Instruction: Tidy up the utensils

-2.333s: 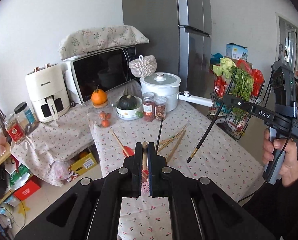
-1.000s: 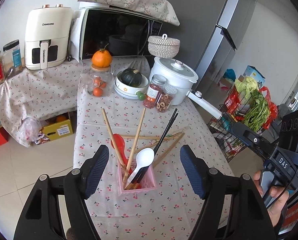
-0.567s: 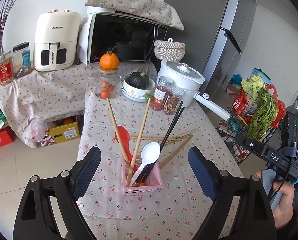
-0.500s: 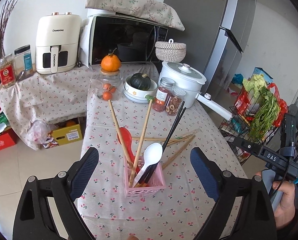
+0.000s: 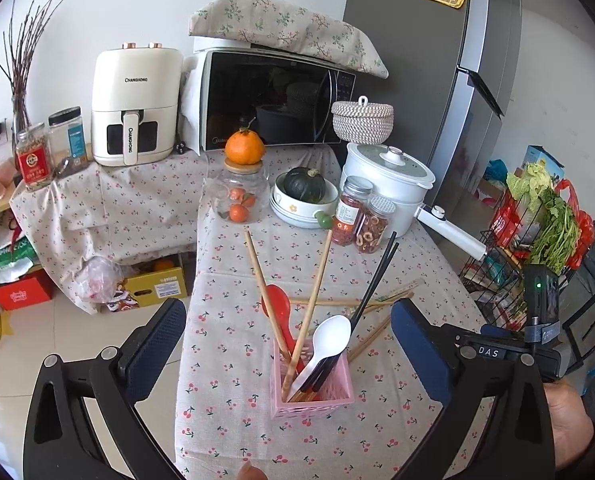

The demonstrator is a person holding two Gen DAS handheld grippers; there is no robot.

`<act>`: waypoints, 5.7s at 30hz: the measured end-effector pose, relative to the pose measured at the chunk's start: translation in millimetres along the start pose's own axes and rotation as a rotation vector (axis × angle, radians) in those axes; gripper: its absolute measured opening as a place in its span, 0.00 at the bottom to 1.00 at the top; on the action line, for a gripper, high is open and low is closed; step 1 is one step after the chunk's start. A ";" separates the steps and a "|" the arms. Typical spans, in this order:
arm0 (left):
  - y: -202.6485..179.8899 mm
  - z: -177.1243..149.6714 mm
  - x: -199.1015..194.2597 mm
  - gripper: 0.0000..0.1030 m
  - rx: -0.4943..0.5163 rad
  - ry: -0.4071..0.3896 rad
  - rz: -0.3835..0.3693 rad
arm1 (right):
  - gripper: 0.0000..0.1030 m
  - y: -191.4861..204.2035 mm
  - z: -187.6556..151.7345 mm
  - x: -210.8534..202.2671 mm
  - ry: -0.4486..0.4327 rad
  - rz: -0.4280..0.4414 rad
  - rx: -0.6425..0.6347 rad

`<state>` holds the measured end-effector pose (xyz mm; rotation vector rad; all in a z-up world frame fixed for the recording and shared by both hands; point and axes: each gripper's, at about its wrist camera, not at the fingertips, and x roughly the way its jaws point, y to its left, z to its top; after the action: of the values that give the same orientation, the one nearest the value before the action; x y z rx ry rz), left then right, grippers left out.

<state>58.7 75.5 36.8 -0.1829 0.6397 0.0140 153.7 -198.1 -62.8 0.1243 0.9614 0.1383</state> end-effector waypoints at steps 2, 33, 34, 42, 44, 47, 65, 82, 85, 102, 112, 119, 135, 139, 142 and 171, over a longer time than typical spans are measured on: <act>3.4 1.7 0.5 1.00 -0.015 -0.005 0.006 | 1.00 5.8 3.4 9.4 0.025 -0.017 -0.024; 11.7 3.7 17.7 1.00 -0.031 0.025 -0.003 | 0.41 -54.1 38.4 126.5 0.210 0.031 0.290; 12.0 3.7 18.7 1.00 -0.028 0.030 0.003 | 0.41 -49.4 40.6 131.5 0.213 0.035 0.286; 15.2 2.2 29.0 1.00 -0.014 0.090 0.002 | 0.39 -0.3 54.5 156.6 0.212 -0.099 0.105; 13.6 1.8 28.9 1.00 -0.001 0.101 -0.012 | 0.39 10.3 51.6 158.9 0.229 -0.163 0.025; 9.8 0.9 26.3 1.00 0.006 0.107 -0.043 | 0.27 5.9 47.1 155.3 0.236 -0.174 0.013; -110.8 -30.6 38.5 0.95 0.261 0.223 -0.213 | 0.06 -127.1 6.6 42.0 0.188 -0.049 0.287; -264.0 -10.3 289.9 0.19 0.440 0.582 -0.100 | 0.06 -170.0 19.7 6.3 0.110 0.166 0.343; -270.8 -12.1 328.8 0.19 0.436 0.598 -0.087 | 0.06 -176.7 21.0 12.8 0.130 0.214 0.361; -271.6 -18.7 407.3 0.22 0.481 0.657 -0.063 | 0.07 -187.7 16.5 41.2 0.186 0.195 0.343; -263.3 -29.4 381.6 0.05 0.469 0.574 -0.021 | 0.07 -175.8 17.3 48.2 0.200 0.192 0.315; -254.1 -15.4 352.8 0.04 0.422 0.519 -0.032 | 0.07 -170.8 18.4 43.7 0.186 0.192 0.305; -262.7 -0.7 185.7 0.04 0.286 0.199 -0.254 | 0.07 -154.9 21.2 -4.2 0.050 0.168 0.278; -262.5 -4.4 127.2 0.04 0.289 0.108 -0.319 | 0.07 -149.1 20.0 -28.1 -0.013 0.190 0.287; -254.5 -2.2 87.0 0.04 0.291 0.047 -0.362 | 0.07 -140.9 21.0 -46.6 -0.065 0.204 0.267; -32.4 -9.4 -14.3 0.04 0.115 -0.525 -0.225 | 0.07 13.7 22.8 -94.4 -0.324 0.299 -0.015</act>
<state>43.9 42.6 43.3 -0.1314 0.0936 -0.1860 118.3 -201.9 28.6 0.2683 0.6140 0.3886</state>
